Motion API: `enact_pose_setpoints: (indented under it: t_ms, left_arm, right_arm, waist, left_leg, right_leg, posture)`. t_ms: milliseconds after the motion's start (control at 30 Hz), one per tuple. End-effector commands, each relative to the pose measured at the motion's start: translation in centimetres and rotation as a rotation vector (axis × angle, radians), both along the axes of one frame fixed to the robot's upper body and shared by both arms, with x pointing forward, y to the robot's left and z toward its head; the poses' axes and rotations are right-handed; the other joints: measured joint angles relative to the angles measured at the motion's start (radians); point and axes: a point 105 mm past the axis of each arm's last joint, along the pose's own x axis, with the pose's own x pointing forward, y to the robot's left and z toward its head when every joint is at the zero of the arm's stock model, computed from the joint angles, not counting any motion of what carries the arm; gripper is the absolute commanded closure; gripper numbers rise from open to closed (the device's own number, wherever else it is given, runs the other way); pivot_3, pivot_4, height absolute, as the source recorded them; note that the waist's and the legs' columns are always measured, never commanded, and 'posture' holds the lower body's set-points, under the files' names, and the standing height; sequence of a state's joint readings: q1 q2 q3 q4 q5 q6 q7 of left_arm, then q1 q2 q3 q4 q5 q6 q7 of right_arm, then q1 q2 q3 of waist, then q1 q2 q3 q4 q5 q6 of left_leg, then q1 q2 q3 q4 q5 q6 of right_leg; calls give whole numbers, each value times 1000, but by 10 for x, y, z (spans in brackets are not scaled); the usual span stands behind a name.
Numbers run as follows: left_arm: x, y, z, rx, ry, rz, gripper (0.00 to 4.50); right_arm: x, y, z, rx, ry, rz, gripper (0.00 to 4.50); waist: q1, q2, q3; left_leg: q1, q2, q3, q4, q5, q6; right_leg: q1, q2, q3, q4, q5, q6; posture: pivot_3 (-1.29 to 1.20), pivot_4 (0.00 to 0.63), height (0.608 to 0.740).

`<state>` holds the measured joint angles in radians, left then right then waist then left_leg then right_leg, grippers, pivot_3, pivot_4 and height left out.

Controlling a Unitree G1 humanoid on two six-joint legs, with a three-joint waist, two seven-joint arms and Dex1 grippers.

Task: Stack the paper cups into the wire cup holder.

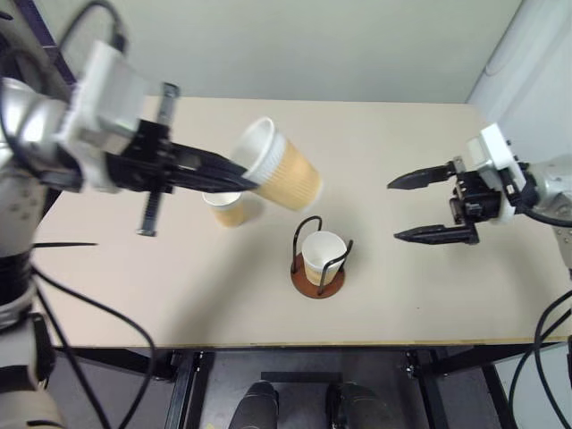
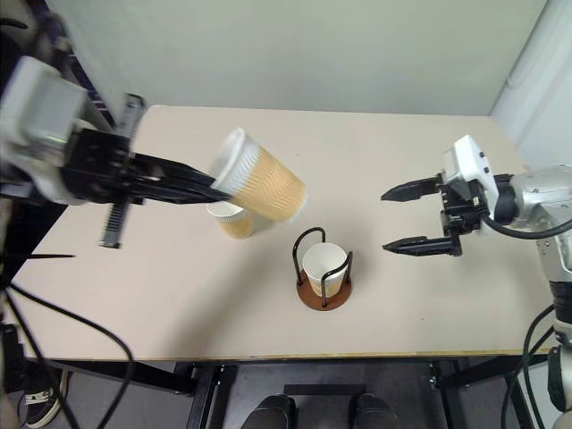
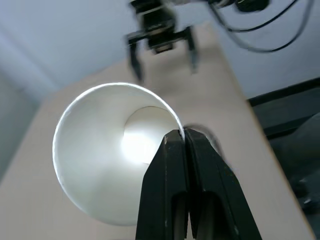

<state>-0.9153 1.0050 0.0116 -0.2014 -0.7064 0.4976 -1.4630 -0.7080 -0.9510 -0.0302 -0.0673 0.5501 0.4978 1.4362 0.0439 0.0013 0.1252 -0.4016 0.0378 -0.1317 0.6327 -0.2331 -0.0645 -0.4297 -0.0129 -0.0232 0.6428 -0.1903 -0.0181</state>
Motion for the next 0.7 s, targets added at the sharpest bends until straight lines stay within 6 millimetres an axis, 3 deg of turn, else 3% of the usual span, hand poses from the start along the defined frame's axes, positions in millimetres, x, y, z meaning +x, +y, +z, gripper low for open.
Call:
enact_pose_setpoints:
  t_ms: [33,167,500,600,700]
  left_arm:
    - [16,-17,-23,133,-33,-30,4451]
    - [31,-26,-43,229,-46,-58,4451]
    - [37,-44,-58,286,-70,-123,4451]
    - [38,-44,-63,320,-83,-117,3895]
    - [37,-45,-64,325,-86,-120,2822]
  right_arm:
    - [-4,-6,13,5,-71,-43,0]
    - [-8,-8,12,5,-74,-66,0]
    - [-13,-10,9,8,-74,-112,0]
    - [-13,-10,10,9,-76,-114,0]
    - [-14,-10,11,10,-78,-106,0]
  waist:
    - [-1,0,0]
    - [-12,0,0]
    - [-6,1,0]
    - [-3,1,0]
    - [-1,1,0]
  left_leg:
    - [1,0,0,0,0,0]
    - [1,0,2,4,0,2]
    - [-4,-1,0,14,-3,10]
    - [-5,-3,0,16,-4,11]
    - [-6,-4,0,17,-5,12]
  right_leg:
    - [1,0,0,0,1,1]
    - [2,0,1,-1,1,4]
    - [4,1,2,-12,5,15]
    - [5,0,3,-16,6,18]
    - [4,-1,3,-16,6,19]
  posture:
    - [0,150,740]
    - [0,150,740]
    - [0,150,740]
    - [0,150,740]
    - [0,150,740]
